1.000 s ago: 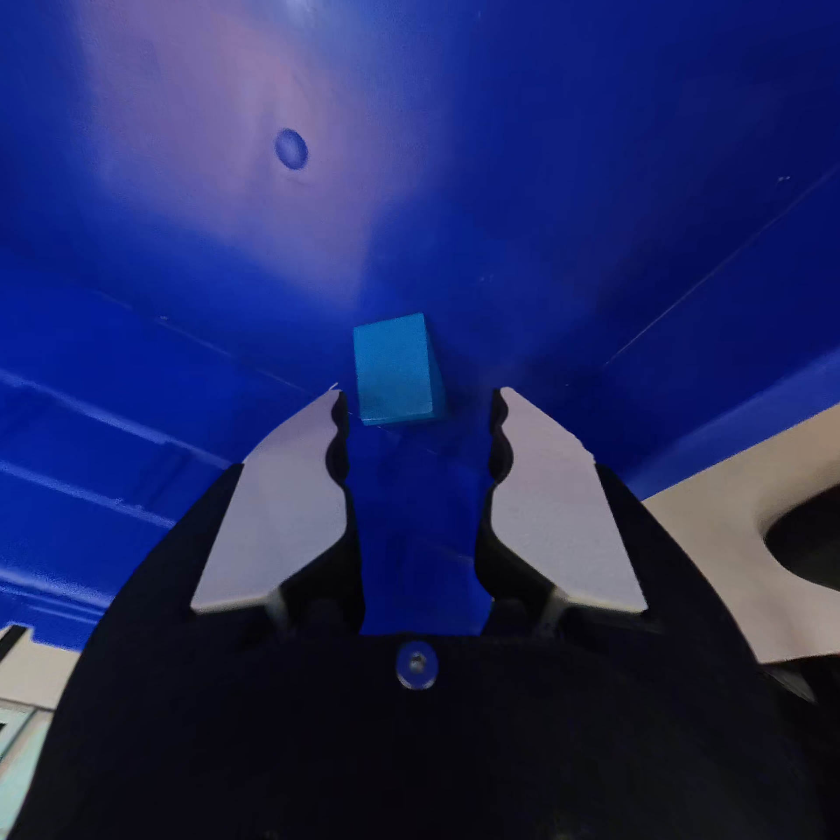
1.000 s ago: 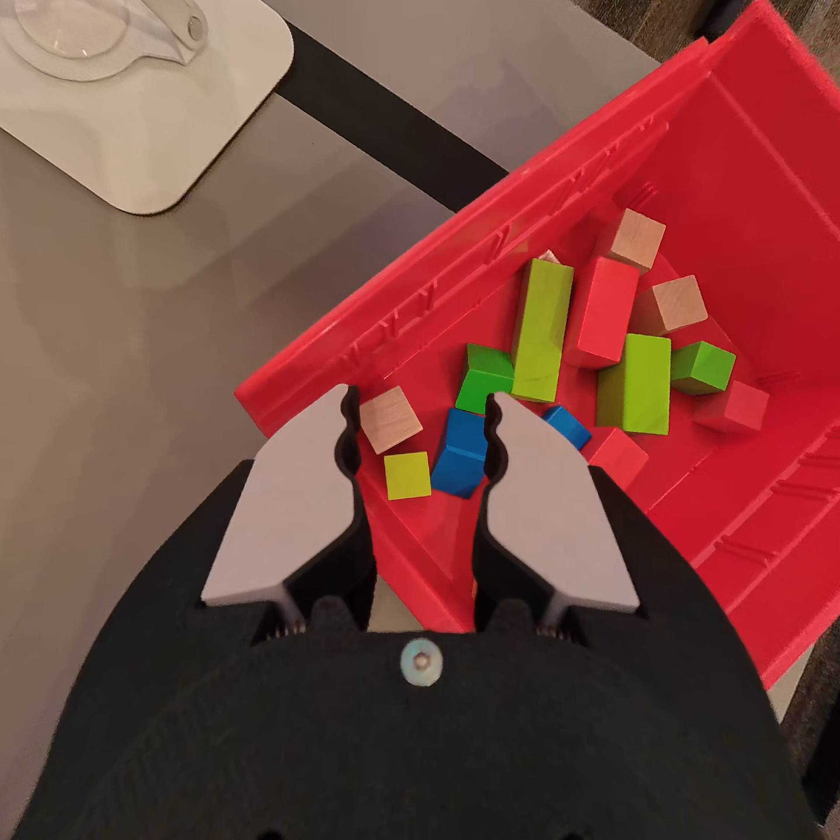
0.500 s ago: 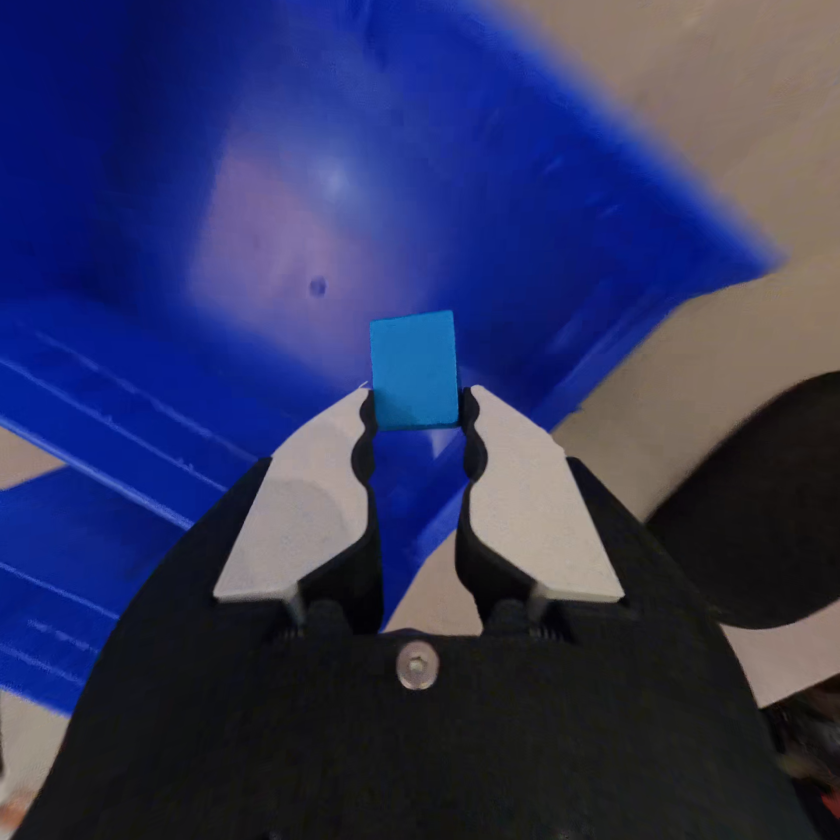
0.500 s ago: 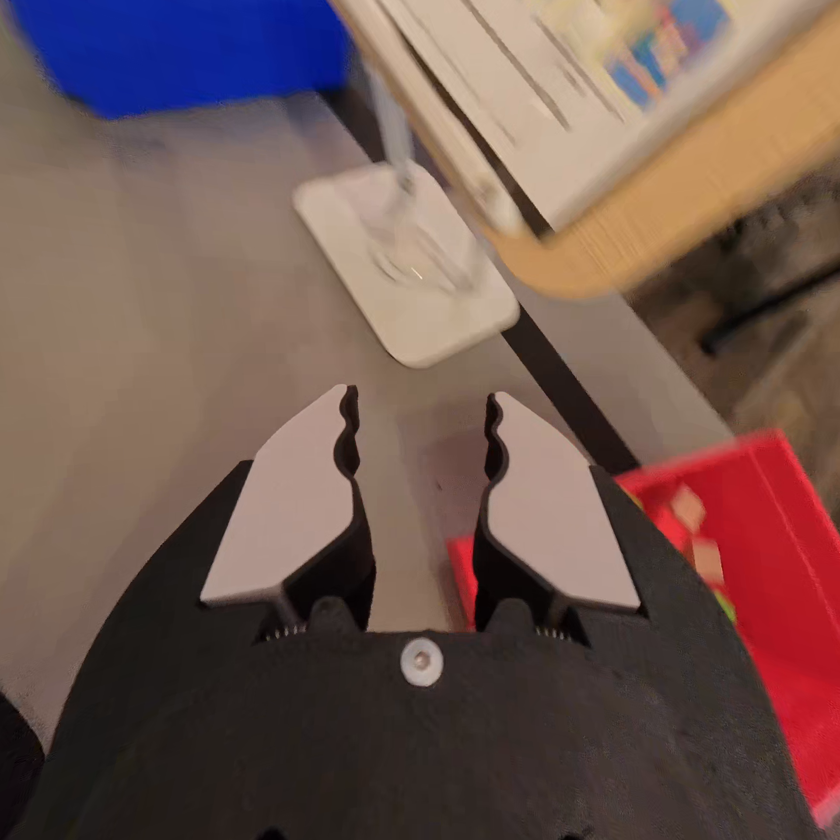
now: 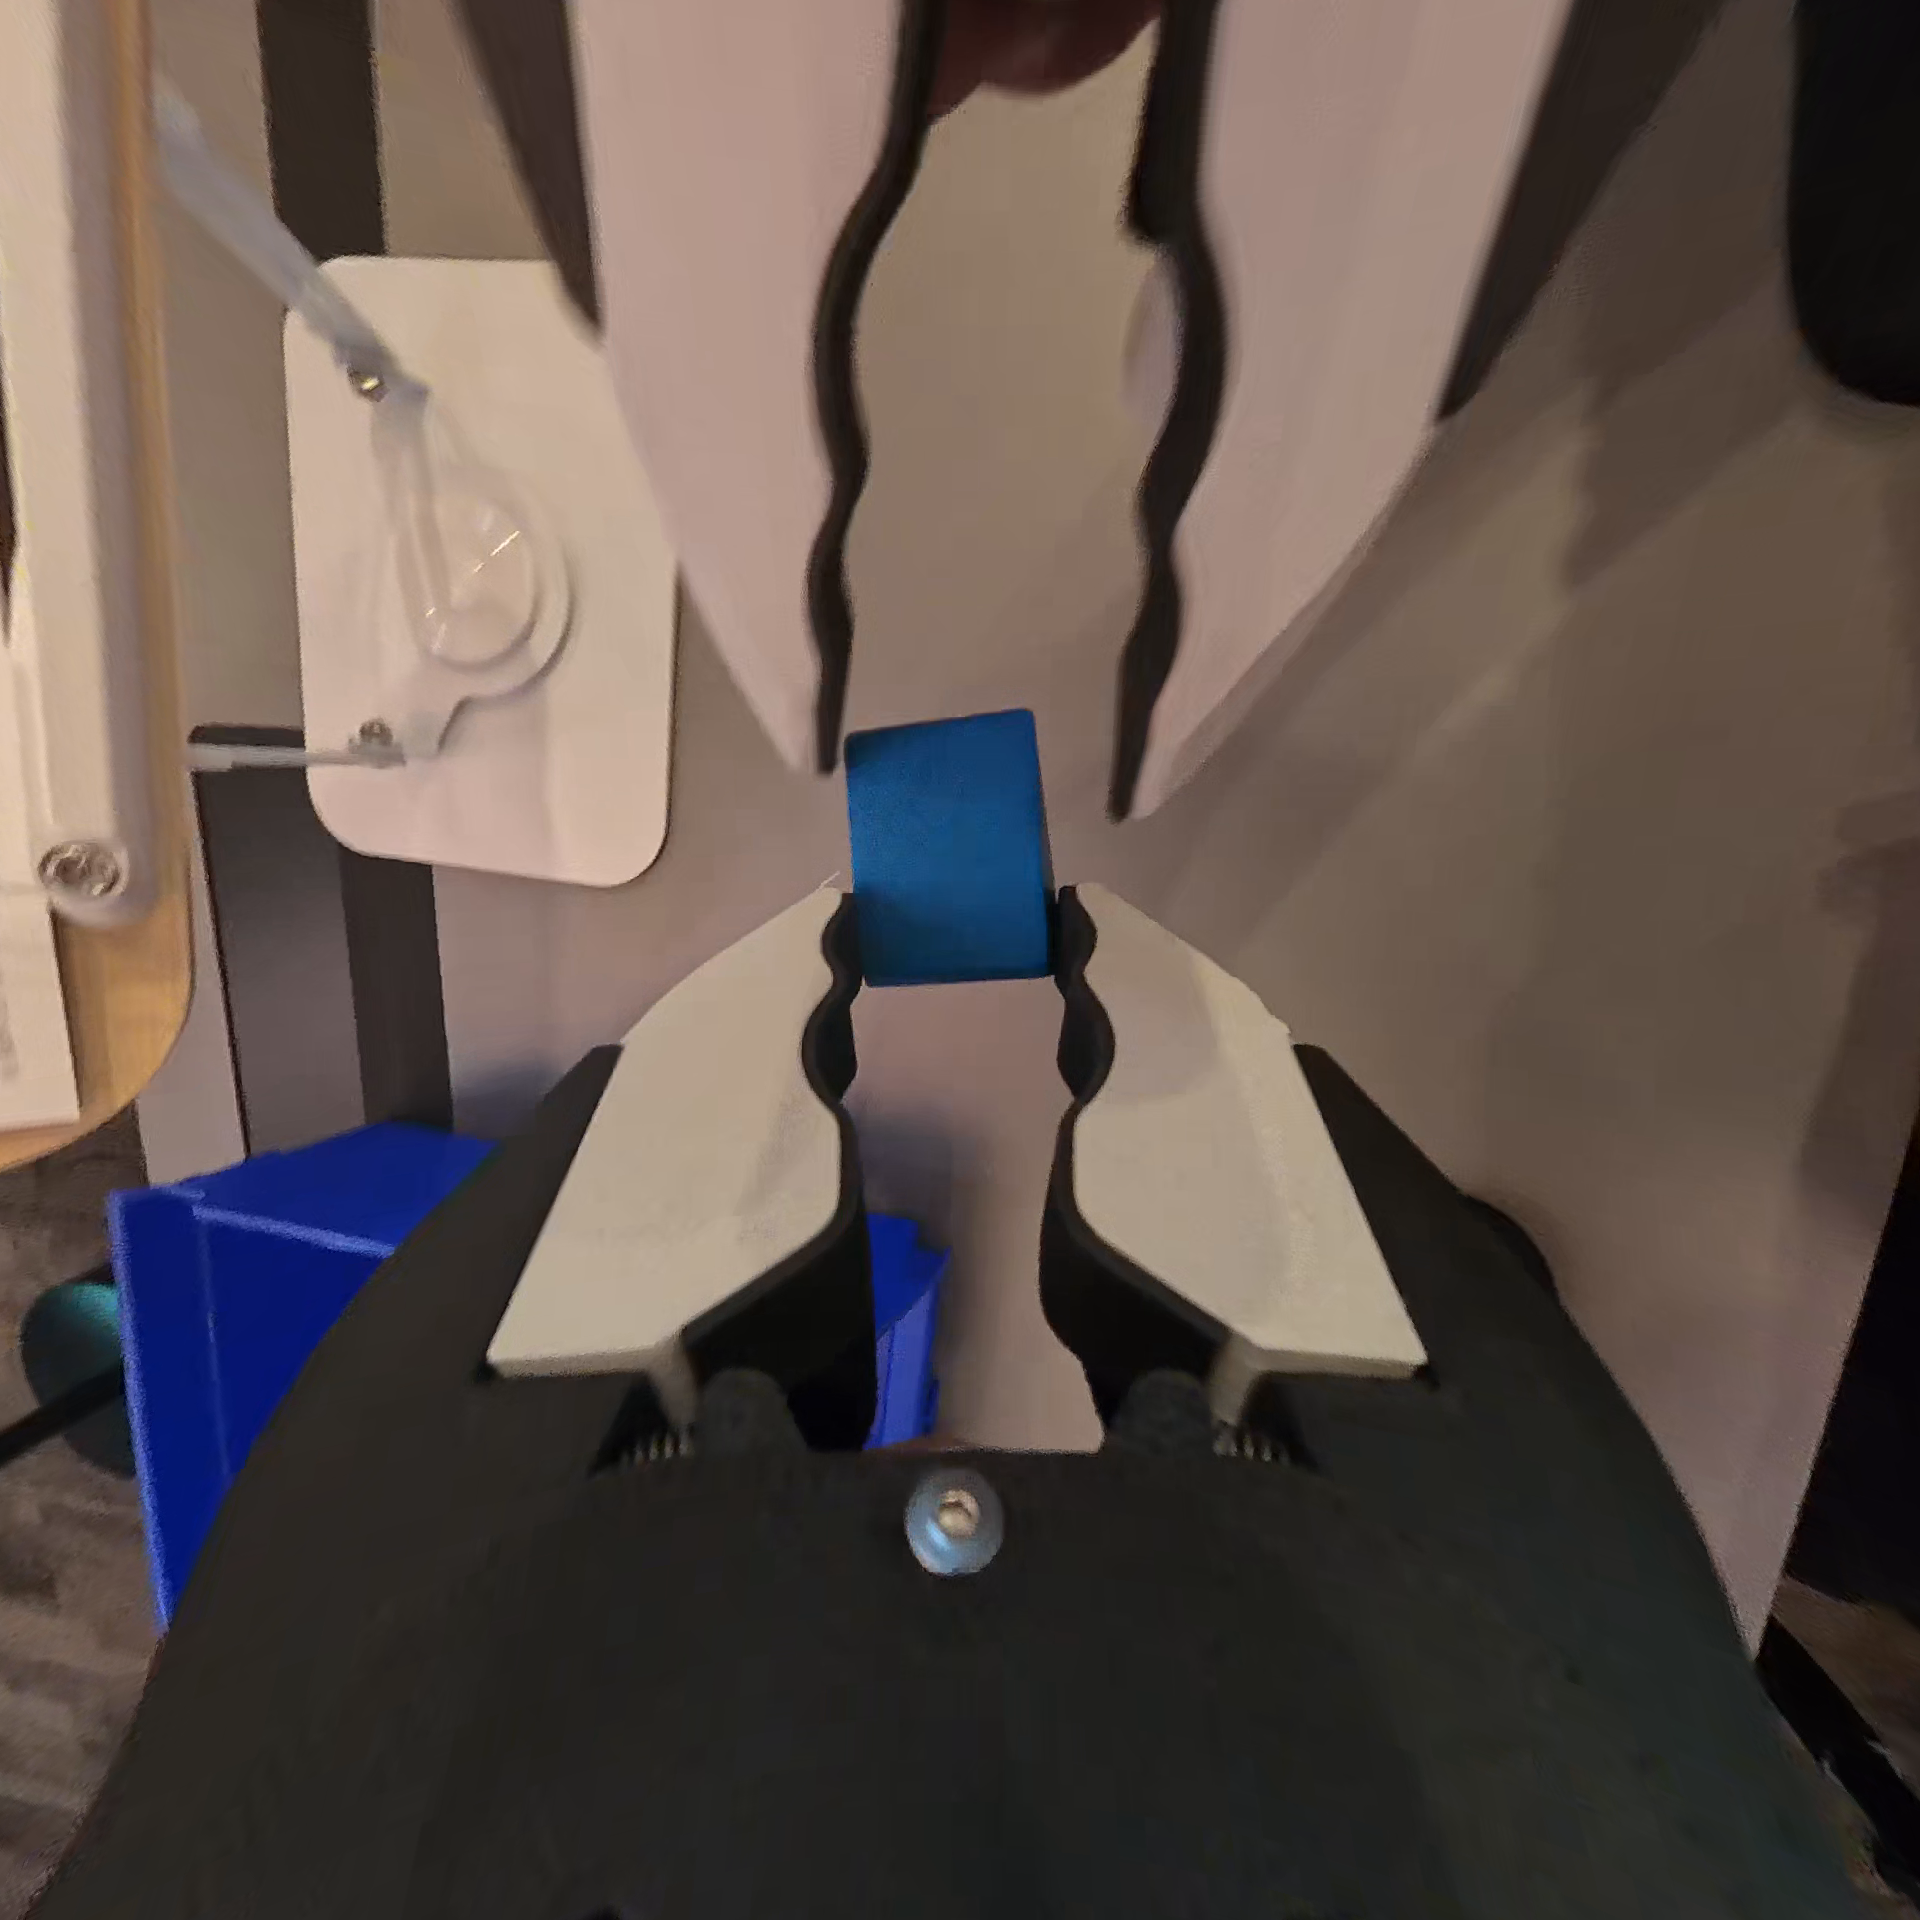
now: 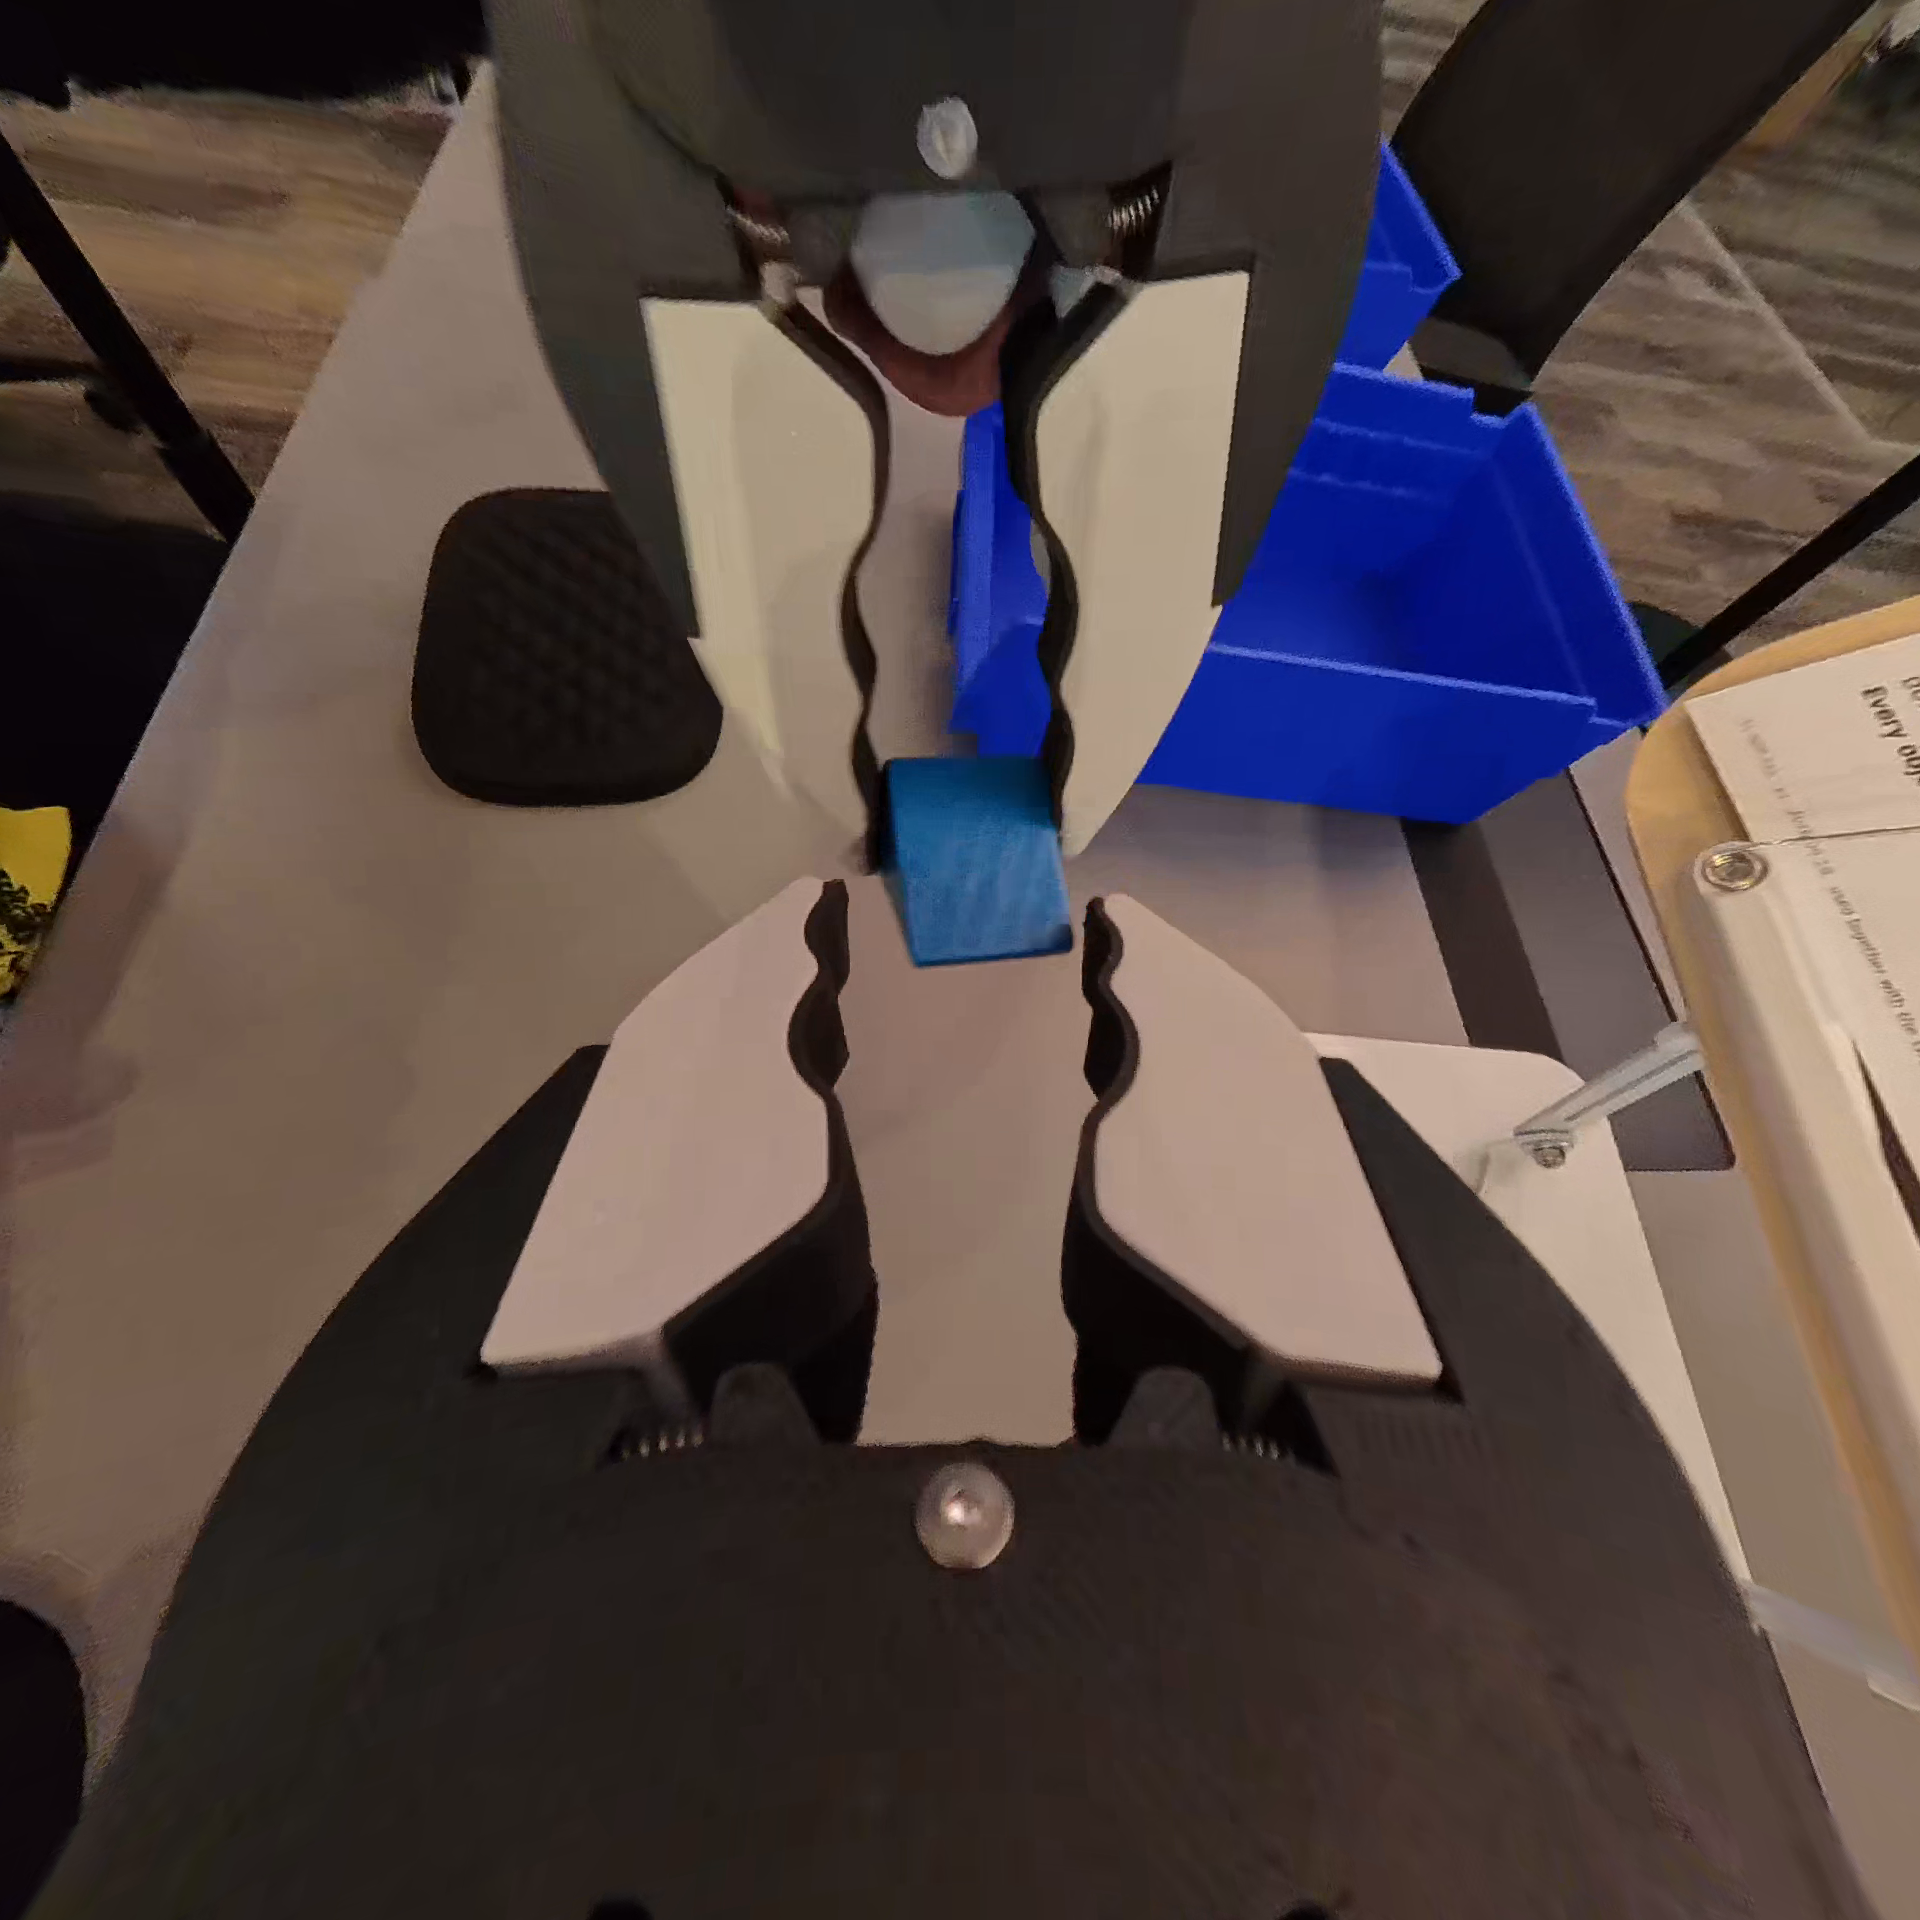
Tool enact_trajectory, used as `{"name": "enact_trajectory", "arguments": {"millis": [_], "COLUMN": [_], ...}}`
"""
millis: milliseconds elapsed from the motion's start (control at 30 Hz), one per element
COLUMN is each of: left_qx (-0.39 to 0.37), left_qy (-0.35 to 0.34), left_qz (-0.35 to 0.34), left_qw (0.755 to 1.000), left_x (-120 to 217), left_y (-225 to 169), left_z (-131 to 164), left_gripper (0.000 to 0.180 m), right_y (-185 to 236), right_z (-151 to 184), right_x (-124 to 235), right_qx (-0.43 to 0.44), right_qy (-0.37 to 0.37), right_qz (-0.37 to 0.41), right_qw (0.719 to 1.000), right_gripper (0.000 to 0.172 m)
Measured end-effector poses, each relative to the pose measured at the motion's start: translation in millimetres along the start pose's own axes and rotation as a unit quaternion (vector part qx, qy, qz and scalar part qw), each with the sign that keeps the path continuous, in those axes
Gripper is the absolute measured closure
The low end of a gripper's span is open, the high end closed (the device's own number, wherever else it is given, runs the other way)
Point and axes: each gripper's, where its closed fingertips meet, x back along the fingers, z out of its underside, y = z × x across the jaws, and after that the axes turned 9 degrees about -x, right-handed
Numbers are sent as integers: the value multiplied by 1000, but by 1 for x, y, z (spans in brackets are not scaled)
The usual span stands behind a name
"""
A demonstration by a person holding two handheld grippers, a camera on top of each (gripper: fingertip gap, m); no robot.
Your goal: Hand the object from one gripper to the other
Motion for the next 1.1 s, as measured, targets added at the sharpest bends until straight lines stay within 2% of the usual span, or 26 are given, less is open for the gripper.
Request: {"name": "enact_trajectory", "arguments": {"millis": [233, 300, 367, 433, 533, 633, 833, 900, 1000, 1100], "left_qx": [-30, -16, -5, 2, 22, 19, -20, -26, -3, 13], "left_qy": [-17, -46, -65, -91, -134, -103, -58, -57, -88, -119], "left_qz": [-6, 1, 4, 13, 20, 20, 23, 22, 12, -12], "left_qw": [999, 999, 998, 996, 991, 994, 998, 998, 996, 993], "left_x": [-1, 3, 1, -2, -1, -8, -15, -18, -15, -5], "left_y": [-4, -4, -3, -6, -7, -8, -12, -11, -5, 5], "left_z": [-18, -23, -24, -28, -39, -35, -43, -45, -55, -55], "left_gripper": [144, 143, 134, 143, 145, 145, 145, 145, 139, 138], "right_y": [4, 5, 4, 4, 4, 3, 8, 7, 0, -37], "right_z": [3, 0, -4, -5, -1, 5, 19, 21, 22, 38], "right_x": [7, 13, 21, 27, 32, 33, 29, 34, 58, 111], "right_qx": [-8, -19, -31, -35, -45, -38, -15, -19, -52, -105], "right_qy": [-10, -37, -66, -88, -96, -60, 36, 34, 3, -22], "right_qz": [-15, -20, -22, -24, -26, -15, -11, -5, 6, 81], "right_qw": [1000, 999, 997, 995, 994, 997, 999, 999, 999, 991], "right_gripper": [140, 140, 140, 140, 140, 135, 140, 141, 141, 141]}}
